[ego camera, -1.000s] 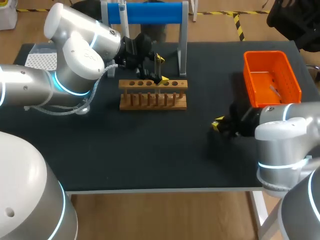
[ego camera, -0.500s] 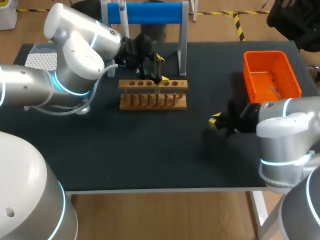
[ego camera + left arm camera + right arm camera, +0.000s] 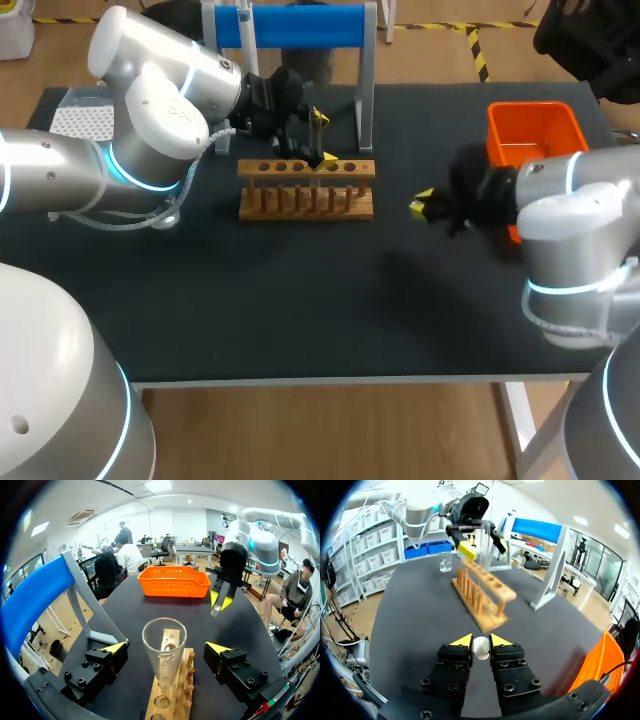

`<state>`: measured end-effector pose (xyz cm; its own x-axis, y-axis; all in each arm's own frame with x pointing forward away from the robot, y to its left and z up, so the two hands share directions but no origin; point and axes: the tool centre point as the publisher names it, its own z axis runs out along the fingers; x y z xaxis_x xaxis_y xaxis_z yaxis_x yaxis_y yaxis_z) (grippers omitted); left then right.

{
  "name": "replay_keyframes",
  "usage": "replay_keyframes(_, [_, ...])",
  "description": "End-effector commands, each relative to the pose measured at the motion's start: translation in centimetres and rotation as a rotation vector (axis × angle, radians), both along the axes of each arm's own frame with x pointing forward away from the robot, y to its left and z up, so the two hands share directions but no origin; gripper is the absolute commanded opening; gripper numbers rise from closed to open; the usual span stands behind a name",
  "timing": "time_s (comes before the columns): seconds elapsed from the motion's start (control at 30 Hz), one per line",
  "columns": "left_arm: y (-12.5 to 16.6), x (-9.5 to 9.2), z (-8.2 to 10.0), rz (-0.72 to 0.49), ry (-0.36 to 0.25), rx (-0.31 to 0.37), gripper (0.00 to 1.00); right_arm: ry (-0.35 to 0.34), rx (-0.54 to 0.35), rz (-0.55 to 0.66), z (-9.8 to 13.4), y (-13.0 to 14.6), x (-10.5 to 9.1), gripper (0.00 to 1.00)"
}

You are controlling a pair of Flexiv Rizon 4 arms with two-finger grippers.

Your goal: Invert the test tube, pick up the pipette, mount the tip to pipette, aspirate from beaker and dispense into the tube, eject the tip, return the pipette, and cap with the stopper.

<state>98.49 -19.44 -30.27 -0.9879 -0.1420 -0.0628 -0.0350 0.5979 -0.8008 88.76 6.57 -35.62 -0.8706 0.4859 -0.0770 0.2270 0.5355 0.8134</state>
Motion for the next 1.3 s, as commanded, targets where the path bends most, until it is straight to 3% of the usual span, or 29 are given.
replay_keyframes(0.03, [0.0,0.1,-0.1,-0.002,0.000,-0.001,1.00,0.036,0.014,0.079,2.0,0.2,1.1,0.00])
replay_keyframes(0.83, [0.0,0.1,-0.1,-0.002,0.000,-0.001,1.00,-0.052,0.019,0.315,12.0,4.3,5.3,0.00])
replay_keyframes(1.3, [0.0,0.1,-0.1,-0.002,0.000,-0.001,1.00,-0.031,0.021,0.430,14.8,7.8,7.1,0.00])
